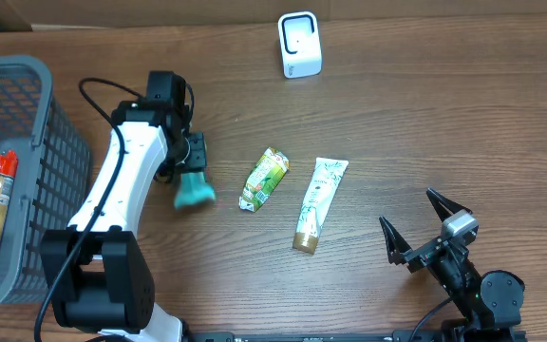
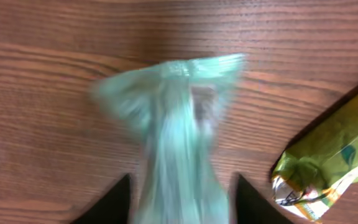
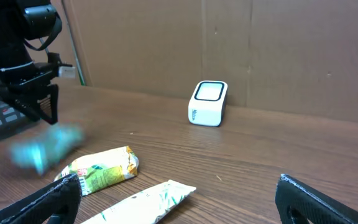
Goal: Scan the item barcode
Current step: 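Lift the teal packet out and place it left of the green pack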
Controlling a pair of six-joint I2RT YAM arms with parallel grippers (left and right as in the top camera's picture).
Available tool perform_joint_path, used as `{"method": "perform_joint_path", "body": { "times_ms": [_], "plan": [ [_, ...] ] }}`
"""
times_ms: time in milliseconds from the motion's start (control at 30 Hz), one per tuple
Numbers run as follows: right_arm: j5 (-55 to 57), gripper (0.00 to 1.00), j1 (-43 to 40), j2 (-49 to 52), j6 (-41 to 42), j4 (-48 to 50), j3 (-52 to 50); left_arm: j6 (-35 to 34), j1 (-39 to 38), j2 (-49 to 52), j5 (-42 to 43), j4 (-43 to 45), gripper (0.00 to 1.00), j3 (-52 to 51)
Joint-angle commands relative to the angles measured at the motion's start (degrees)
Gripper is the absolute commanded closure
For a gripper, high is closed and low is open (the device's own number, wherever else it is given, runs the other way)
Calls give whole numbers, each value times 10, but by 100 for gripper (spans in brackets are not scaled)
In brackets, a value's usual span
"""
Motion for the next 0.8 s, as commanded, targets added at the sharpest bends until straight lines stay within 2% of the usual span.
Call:
{"method": "perform_joint_path", "body": {
  "times_ms": [0,167,300,533,633,767],
  "plan": [
    [-3,0,3,-4,2,1,-6,-4,-3,-7,-2,3,36,13],
    [-3,0,3,-4,2,1,-6,-4,-3,-11,53,-39,27,89],
    [-3,0,3,-4,2,1,-6,-8,-3,-12,74,-108,25,199],
    [-3,0,3,-4,2,1,-6,-10,14,-18,65,-257,24,424],
    [-3,0,3,-4,2,1,-6,-18,52,-26,63,-308,19,490],
    [-3,0,3,-4,2,1,-6,-64,148,-48,47,-348,15,508]
  ]
}}
